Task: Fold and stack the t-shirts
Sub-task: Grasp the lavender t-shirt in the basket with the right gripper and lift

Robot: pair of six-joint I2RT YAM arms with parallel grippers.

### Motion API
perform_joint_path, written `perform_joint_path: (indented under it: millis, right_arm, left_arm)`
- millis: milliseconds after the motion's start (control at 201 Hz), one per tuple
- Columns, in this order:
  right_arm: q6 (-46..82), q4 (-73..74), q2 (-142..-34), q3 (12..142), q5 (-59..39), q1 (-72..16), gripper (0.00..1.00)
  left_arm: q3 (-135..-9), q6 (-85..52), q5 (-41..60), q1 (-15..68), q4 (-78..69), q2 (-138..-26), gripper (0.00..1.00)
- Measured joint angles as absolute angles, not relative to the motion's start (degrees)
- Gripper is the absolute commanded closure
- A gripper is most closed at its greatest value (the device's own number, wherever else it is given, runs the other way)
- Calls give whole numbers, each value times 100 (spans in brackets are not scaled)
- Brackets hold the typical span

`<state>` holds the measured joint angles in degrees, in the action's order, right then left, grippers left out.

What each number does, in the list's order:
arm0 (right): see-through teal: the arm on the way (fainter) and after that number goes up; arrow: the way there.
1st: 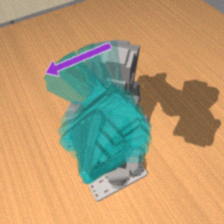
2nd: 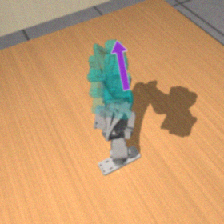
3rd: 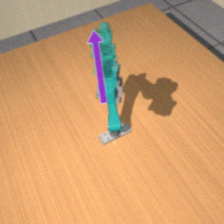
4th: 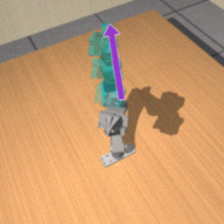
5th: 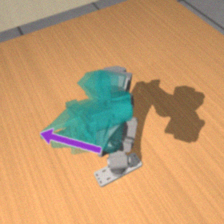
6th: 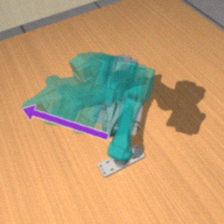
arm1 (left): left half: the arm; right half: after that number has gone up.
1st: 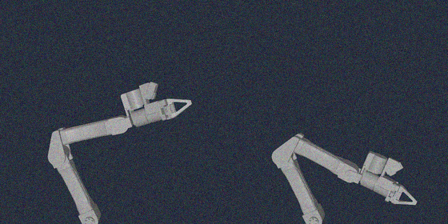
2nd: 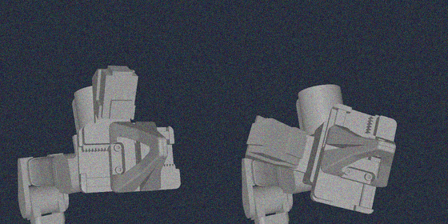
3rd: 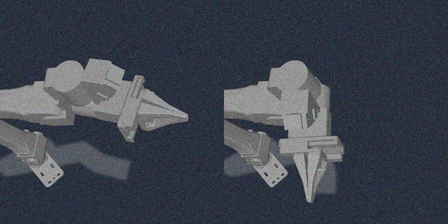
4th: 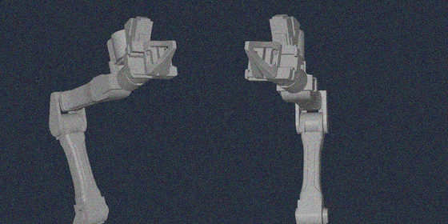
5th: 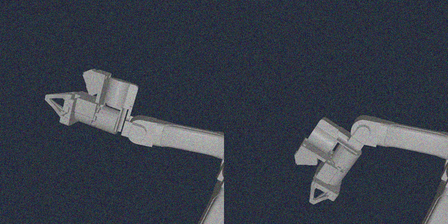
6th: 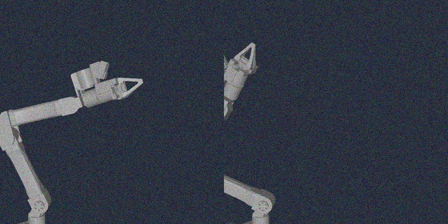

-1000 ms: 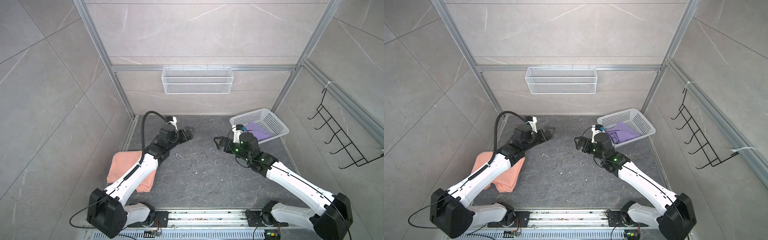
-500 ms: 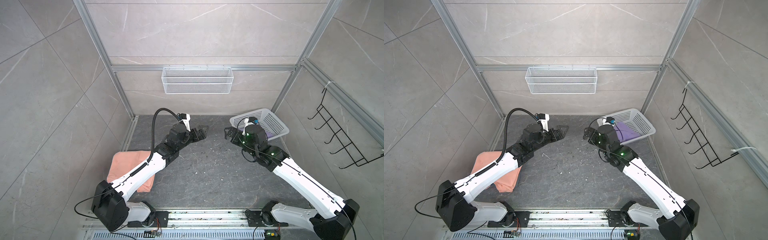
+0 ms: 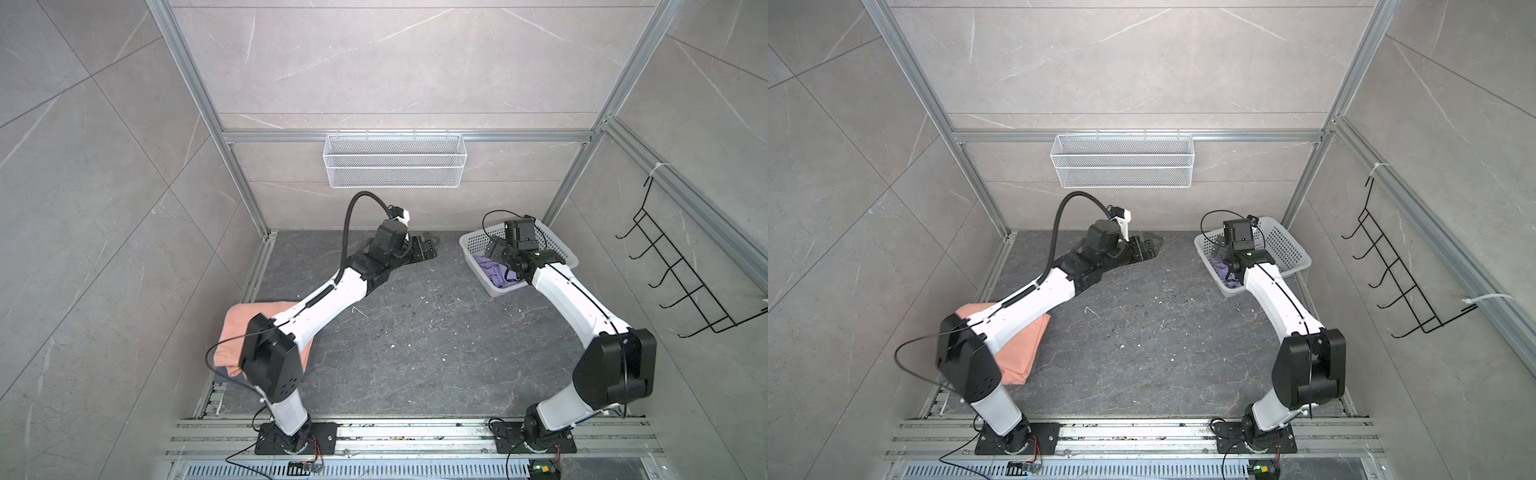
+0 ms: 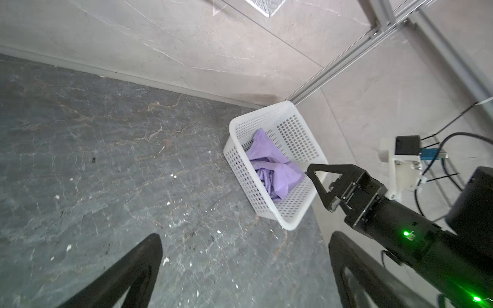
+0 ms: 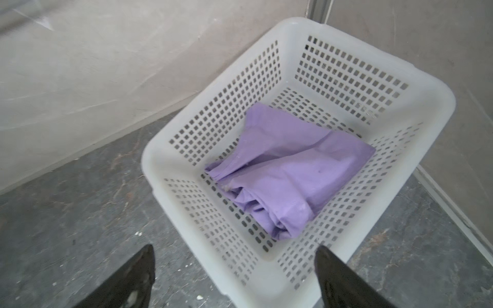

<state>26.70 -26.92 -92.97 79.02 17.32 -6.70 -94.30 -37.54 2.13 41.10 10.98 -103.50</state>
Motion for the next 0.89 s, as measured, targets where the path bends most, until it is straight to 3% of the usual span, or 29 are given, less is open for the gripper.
perform_joint_path:
  millis: [249, 577, 677, 786, 891]
  right_arm:
    - [2281, -2510, -10191, 7909, 1201, 95, 17]
    - [1791, -2154, -11137, 8215, 838, 89, 25]
    - [1785, -2082, -11393, 8344, 952, 89, 40]
    - [1785, -2023, -11611, 8361, 1022, 89, 77]
    - [1865, -2003, -11666, 8370, 1072, 89, 90]
  left_arm:
    - [-10899, -3061, 528, 4630, 1837, -12009, 1]
    - [-11194, -2950, 711, 5011, 2062, -12361, 3]
    - [-11183, -2952, 707, 5011, 2056, -12361, 4]
    - [-11065, -2956, 668, 5011, 1964, -12333, 5]
    - [-10755, -2978, 596, 5011, 1874, -12208, 5]
